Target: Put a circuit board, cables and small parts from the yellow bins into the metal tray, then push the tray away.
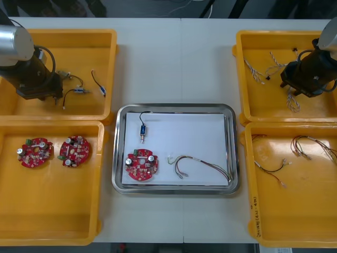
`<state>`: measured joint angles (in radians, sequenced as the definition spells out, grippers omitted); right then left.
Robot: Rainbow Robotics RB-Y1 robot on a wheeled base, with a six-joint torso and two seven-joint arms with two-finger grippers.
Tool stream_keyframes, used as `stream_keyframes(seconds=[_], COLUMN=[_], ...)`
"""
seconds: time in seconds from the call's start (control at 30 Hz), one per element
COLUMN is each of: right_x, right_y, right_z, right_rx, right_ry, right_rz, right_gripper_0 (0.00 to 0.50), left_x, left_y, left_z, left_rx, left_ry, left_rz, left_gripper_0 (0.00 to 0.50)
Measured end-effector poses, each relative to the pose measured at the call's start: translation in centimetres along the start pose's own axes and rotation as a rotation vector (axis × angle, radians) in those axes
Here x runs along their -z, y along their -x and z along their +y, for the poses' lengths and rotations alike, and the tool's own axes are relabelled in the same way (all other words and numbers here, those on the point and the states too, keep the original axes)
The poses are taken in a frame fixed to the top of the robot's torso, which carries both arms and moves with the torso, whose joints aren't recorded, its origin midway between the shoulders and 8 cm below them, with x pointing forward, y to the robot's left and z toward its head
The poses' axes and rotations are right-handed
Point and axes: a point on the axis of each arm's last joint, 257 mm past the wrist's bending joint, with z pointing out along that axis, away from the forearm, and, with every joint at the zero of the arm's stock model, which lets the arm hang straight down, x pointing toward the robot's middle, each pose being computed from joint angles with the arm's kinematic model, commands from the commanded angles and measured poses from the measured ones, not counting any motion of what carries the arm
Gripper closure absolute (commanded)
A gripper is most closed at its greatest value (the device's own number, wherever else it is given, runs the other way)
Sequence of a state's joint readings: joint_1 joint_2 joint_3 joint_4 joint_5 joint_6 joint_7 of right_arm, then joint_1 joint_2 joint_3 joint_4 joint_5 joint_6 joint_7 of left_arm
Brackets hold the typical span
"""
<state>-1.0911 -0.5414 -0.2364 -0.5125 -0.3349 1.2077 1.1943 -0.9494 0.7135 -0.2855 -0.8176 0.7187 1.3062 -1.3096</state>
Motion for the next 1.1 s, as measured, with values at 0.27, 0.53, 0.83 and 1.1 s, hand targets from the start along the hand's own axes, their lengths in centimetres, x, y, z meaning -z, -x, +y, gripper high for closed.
stream_keyframes(seconds=[0.27,0.53,0.83,1.1], right_x=[0.0,0.3,3.7,7.5], right_y=[-0.1,-0.8,-1.7,-1.6], right_z=[-0.1,-0.3,0.0,1.1], right_rx=[-0.001,0.005,0.056,0.101], right_ry=[-0.002,-0.02,-0.071,-0.085], right_rz=[0.004,0.037,0.104,0.12], right_gripper_0=[0.5,0.5,0.5,0.5], left_x=[0.0,0.0,0.0,1.5], left_y=[-0.1,-0.1,-0.3,-1.1], left_z=[-0.3,-0.3,-0.3,-0.4], left_rx=[-0.002,-0.056,-0.053,-0.046], left_ry=[-0.01,-0.01,-0.013,-0.028], left_rz=[0.003,0.002,0.01,0.06], left_gripper_0=[0.5,0.5,0.5,0.5])
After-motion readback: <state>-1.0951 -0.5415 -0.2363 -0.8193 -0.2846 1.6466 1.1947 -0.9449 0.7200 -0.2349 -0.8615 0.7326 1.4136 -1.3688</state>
